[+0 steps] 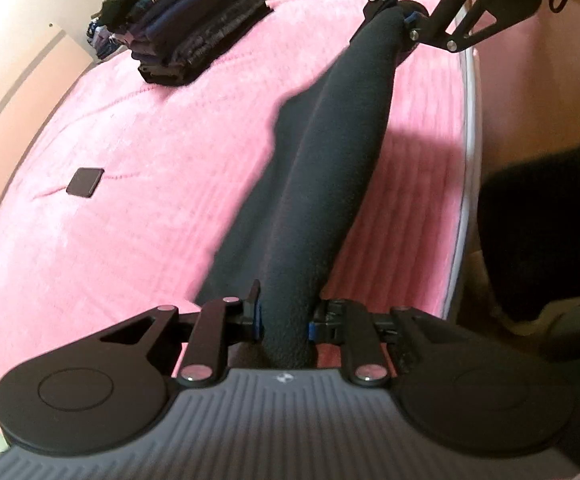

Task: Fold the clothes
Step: 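Lift the folded shirt with both grippers and carry it toward the clothes stack, then lower the held shirt onto the top of the clothes stack with both grippers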

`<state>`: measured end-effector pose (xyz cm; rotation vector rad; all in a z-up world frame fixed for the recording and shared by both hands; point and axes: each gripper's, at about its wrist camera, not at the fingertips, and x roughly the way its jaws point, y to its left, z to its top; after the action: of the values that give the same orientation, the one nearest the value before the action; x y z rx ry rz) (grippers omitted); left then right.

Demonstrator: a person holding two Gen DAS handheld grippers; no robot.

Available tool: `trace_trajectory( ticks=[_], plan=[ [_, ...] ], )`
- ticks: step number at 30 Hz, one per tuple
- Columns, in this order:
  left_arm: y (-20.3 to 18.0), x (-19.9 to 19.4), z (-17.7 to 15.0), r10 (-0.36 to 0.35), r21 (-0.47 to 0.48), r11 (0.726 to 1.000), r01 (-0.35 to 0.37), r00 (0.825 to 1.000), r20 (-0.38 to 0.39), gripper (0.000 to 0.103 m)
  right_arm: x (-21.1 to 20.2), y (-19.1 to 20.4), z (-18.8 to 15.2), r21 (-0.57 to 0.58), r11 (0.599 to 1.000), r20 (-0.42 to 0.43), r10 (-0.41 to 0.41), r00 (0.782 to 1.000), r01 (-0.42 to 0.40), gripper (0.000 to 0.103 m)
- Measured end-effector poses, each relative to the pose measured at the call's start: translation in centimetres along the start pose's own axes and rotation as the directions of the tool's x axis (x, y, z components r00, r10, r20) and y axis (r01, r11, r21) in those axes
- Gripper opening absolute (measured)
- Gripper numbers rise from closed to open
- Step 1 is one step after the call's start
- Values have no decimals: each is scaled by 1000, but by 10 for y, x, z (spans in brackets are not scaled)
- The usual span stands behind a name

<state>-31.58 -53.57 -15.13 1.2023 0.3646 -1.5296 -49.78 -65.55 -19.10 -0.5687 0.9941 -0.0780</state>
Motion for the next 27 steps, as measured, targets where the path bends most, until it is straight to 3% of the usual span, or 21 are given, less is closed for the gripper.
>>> trace_trajectory(
  ticks=[6,13,20,27],
  plan=[
    [70,-82,66,-86,30,996,85,996,27,16,-82,-75,52,95,994,-90,58,994,-49,16],
    [138,-120,151,-84,122,990,66,985,150,17,-145,-149,68,191,975,-82,-102,991,116,16],
    [192,-89,264,-20,175,984,-24,969,245,17,-155,-260,38,172,959,-49,-222,974,227,16],
    [263,-23,411,100,116,984,-136,956,276,17,-138,-450,-7,132,951,67,-290,955,280,16]
  ],
)
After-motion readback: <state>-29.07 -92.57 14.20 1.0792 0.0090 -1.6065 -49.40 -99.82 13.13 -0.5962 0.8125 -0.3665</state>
